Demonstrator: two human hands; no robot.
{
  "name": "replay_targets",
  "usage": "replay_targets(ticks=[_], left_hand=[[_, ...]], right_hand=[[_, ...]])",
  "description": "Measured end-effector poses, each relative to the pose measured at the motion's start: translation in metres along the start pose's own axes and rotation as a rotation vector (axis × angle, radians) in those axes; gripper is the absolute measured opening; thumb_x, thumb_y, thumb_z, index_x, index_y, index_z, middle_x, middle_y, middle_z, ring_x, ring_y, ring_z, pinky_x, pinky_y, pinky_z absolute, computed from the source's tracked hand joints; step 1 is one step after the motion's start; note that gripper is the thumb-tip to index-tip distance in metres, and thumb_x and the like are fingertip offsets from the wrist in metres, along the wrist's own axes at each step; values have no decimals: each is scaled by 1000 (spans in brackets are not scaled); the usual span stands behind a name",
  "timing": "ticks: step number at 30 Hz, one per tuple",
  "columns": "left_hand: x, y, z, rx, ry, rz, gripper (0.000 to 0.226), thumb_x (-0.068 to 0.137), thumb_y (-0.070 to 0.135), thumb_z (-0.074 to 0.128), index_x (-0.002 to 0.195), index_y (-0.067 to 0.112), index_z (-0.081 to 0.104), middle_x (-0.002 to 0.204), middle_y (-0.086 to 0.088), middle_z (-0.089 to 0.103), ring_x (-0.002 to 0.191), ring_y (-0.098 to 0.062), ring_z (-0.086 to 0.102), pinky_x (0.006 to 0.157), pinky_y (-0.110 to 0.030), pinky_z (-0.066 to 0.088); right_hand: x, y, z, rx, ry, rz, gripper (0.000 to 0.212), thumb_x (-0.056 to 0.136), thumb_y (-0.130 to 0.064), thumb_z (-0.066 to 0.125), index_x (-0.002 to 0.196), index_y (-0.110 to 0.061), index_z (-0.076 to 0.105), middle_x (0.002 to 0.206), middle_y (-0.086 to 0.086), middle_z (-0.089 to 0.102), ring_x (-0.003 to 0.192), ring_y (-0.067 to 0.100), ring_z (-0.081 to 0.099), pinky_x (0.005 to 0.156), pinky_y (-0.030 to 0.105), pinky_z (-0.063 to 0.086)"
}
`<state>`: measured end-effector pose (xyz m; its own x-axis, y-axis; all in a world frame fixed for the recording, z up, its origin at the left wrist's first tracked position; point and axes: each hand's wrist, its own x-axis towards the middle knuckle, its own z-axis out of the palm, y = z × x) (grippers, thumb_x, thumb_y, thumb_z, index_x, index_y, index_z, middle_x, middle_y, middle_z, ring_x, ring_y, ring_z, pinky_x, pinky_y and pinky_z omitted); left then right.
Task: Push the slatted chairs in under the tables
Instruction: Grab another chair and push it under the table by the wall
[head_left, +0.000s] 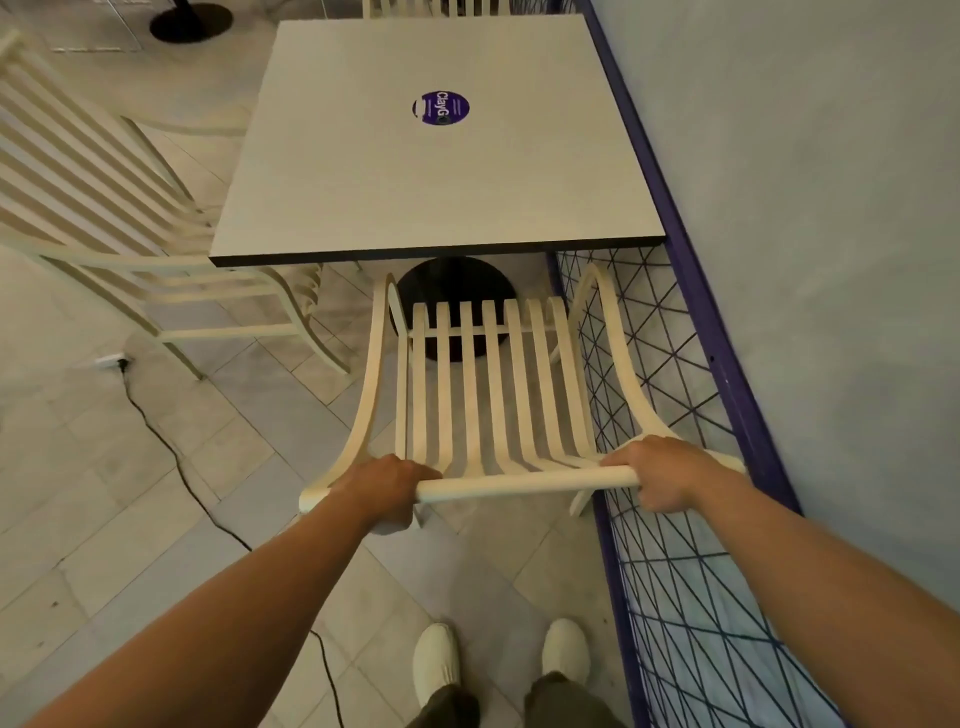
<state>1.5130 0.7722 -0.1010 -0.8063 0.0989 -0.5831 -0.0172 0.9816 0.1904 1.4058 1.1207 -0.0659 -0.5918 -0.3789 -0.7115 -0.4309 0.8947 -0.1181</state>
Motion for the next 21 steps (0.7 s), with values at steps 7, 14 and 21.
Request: replay_targets(ticks=[7, 14, 21], left_hand=[[11, 3, -7, 10, -77, -3, 70, 88, 12, 71, 146, 43, 48, 121, 7, 65, 102, -15, 63, 95, -35, 54], [20, 10, -15, 8, -90, -35, 71, 86, 7, 69, 144, 42, 50, 117, 6, 65, 101, -16, 62, 94, -36, 53], [18, 12, -16, -7, -86, -43, 72, 87, 6, 69, 146, 41, 48, 120, 5, 64, 103, -17, 61, 96, -36, 53]], right_hand=[[7, 7, -6, -14, 43, -26, 62, 82, -10, 63, 131, -48, 57, 115, -5, 64, 96, 17, 61, 80, 34, 53], [13, 14, -15, -13, 61, -26, 64, 82, -9, 62, 135, -45, 56, 105, -6, 58, 89, 16, 54, 79, 32, 48], [12, 14, -17, -32, 55, -32, 62, 83, -9, 63, 136, -42, 57, 101, -6, 58, 89, 16, 55, 80, 32, 50]])
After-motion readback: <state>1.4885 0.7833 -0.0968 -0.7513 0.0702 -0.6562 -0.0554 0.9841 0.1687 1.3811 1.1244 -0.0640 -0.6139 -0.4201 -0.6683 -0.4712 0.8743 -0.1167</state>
